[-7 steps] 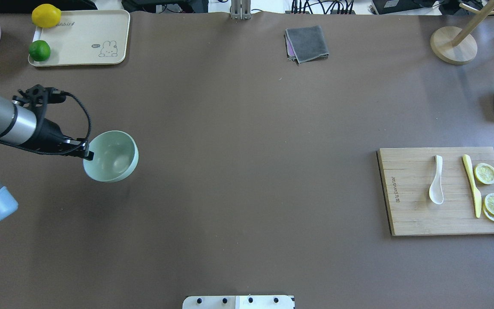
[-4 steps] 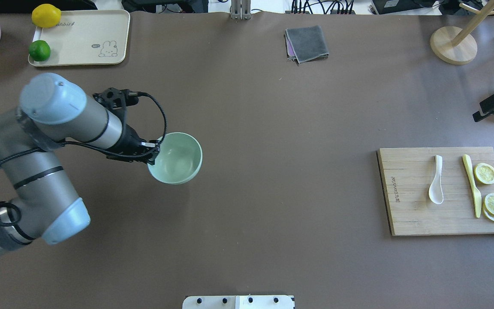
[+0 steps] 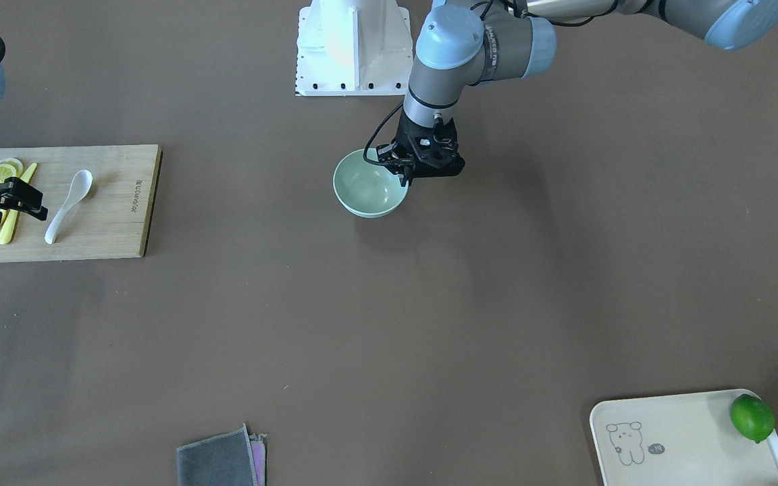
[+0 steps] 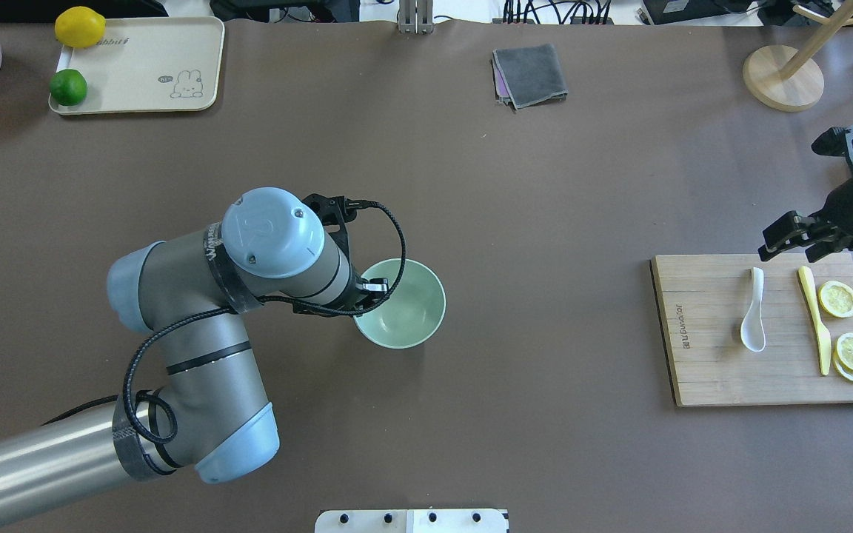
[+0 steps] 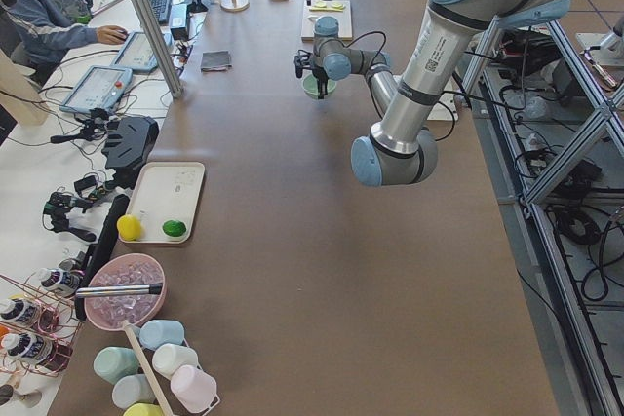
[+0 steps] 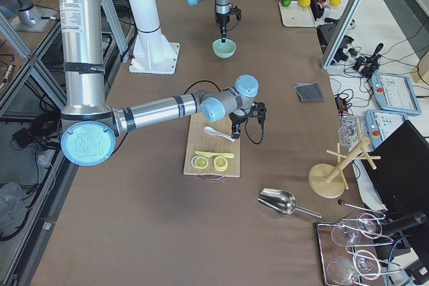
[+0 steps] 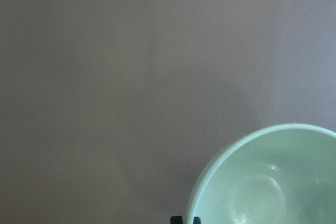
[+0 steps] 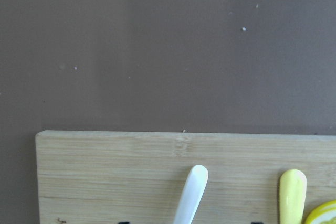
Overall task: Place spoon in bowl
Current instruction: 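Drag the bowl toward table center with left gripper while right arm reaches spoon, then lower the right gripper onto the white spoon handle and close it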
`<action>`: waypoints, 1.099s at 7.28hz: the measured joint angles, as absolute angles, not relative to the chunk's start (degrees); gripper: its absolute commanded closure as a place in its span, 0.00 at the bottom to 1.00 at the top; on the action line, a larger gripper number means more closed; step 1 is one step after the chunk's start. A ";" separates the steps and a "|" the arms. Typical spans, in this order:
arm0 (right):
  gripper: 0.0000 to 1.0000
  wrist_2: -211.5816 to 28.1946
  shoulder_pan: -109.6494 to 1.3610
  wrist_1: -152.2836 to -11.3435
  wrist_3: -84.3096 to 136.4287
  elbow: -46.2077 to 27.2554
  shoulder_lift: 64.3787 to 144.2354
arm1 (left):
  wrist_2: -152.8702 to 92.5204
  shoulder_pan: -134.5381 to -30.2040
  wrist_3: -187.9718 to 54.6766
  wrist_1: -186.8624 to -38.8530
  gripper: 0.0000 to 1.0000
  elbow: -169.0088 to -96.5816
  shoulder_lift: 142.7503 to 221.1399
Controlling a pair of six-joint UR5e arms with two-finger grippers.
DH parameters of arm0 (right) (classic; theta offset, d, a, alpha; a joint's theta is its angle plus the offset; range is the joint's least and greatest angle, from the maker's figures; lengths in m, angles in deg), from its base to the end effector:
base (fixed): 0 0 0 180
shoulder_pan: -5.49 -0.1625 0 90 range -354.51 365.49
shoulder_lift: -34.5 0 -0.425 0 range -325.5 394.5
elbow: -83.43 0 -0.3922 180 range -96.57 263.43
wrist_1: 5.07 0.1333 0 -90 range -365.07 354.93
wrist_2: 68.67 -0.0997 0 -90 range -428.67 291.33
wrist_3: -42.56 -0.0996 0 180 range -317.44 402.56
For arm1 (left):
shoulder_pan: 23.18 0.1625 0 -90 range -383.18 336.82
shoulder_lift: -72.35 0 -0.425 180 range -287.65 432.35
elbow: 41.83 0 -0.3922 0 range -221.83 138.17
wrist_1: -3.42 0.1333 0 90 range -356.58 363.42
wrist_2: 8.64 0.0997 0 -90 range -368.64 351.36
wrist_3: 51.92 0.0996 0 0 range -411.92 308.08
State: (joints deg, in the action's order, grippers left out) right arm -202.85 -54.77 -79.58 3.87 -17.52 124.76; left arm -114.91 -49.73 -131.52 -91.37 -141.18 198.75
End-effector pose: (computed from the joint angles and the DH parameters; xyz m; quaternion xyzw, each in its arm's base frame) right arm -0.1948 -0.4697 0.5349 -0.0324 -0.4209 -0.0145 0.9064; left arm 0.5460 -0.3907 0.2074 0.0125 0.4414 -0.0659 0.8948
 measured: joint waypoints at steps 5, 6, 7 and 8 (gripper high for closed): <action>0.27 -199.16 -49.02 -73.15 -6.74 -15.03 126.47 | -113.43 -48.07 -133.27 -91.40 1.00 -138.86 201.34; 0.48 -199.14 -48.98 -72.21 -7.46 -14.46 126.42 | -113.41 -47.99 -133.29 -91.38 0.85 -138.86 201.39; 0.66 -199.16 -48.98 -71.68 -8.44 -14.28 126.41 | -113.39 -47.93 -133.30 -91.39 0.43 -138.85 201.41; 0.70 -199.18 -48.86 -71.46 -10.06 -14.27 126.27 | -113.35 -47.90 -133.30 -91.40 0.22 -138.85 201.40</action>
